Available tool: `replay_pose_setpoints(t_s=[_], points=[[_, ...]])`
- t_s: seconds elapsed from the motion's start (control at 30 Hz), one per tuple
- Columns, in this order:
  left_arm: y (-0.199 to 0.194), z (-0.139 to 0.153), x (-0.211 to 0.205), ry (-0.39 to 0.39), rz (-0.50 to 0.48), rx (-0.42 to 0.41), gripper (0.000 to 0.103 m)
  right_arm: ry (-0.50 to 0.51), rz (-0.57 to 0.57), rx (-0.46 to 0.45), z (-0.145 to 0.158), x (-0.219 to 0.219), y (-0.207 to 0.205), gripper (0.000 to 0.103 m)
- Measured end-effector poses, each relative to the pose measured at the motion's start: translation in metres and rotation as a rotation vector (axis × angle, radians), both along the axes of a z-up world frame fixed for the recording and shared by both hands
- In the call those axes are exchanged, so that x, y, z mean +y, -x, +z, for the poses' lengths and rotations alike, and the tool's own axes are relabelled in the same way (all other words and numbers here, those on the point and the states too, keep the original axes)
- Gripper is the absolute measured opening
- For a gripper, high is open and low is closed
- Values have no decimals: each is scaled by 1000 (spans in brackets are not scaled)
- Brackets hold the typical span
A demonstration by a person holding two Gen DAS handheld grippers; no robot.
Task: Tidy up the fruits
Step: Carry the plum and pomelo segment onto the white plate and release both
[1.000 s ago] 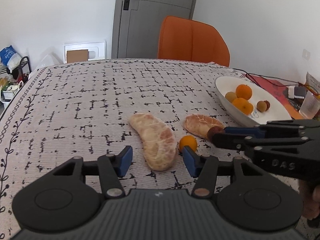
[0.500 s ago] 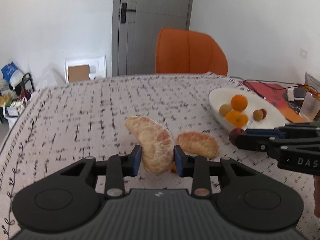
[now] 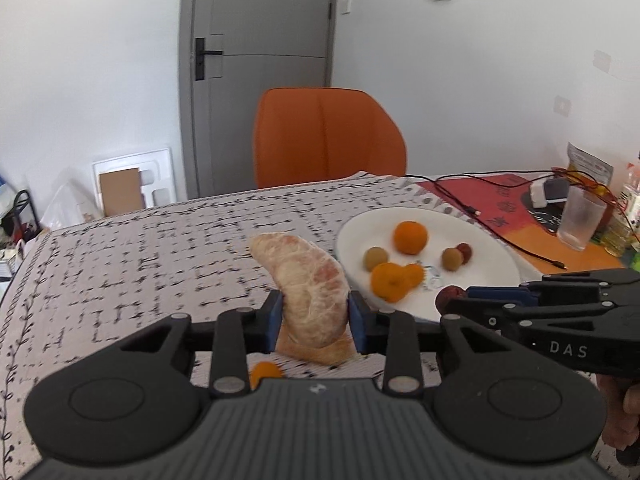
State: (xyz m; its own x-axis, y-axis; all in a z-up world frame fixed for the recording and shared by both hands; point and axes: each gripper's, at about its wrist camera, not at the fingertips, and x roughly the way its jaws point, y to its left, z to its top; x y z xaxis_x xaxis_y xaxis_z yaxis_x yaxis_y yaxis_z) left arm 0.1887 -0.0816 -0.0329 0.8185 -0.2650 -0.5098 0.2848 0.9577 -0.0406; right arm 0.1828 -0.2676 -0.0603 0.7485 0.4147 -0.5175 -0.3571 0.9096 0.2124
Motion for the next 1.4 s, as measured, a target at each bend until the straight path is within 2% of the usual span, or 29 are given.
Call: replay_pose_setpoints(t_s=[0.5, 0.63, 0.97, 1.07, 1.23, 1.4], points=[[-11, -3, -52, -22, -111, 5, 33, -28, -98, 14, -10, -43, -3, 21], [-15, -5, -63, -26, -136, 11, 33, -34, -133, 17, -12, -50, -5, 27], [-20, -9, -89, -38, -221, 15, 35, -46, -168, 11, -11, -65, 2, 27], [-17, -9, -95, -85, -208, -15, 37, -48, -170, 14, -11, -66, 3, 27], [-21, -10, -79, -50, -169, 41, 46, -48, -154, 11, -10, -63, 3, 27], [-17, -7, -56, -57, -111, 38, 54, -48, -133, 9, -9, -54, 3, 27]])
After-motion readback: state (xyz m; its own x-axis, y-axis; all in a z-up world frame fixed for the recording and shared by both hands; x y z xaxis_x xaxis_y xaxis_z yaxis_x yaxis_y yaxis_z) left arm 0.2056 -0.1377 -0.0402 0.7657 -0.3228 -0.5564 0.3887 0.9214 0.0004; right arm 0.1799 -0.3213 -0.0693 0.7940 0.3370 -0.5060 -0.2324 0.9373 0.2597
